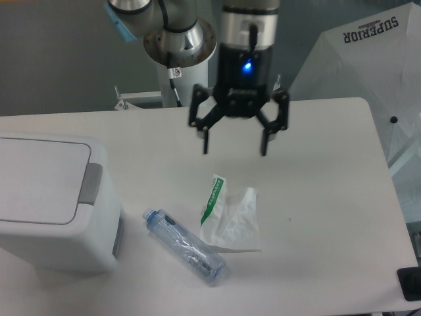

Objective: Open the trash can
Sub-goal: 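Move the gripper toward the white trash can's lid edge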

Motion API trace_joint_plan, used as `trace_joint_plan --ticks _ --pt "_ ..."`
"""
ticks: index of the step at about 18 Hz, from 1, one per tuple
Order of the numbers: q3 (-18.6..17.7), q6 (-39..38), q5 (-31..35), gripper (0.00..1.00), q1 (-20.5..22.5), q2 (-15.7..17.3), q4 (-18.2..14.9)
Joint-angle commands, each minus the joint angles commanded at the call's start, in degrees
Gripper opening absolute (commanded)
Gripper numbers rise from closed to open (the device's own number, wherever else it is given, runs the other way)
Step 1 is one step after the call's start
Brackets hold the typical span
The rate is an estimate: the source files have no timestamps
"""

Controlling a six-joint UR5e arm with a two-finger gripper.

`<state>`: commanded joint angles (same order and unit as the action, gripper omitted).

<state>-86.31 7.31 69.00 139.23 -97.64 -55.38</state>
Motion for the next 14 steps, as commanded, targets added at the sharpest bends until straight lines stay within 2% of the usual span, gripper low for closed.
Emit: trace_joint_plan --ticks 2,4,14 --pt "0.0 -1.2 0.0 1.0 -2.8 -1.4 1.8" --pt "0.0 -1.6 0.0 1.0 -5.0 -2.2 1.9" --pt "-2.5 -2.4 0.3 1.0 -9.1 -2.6 2.0"
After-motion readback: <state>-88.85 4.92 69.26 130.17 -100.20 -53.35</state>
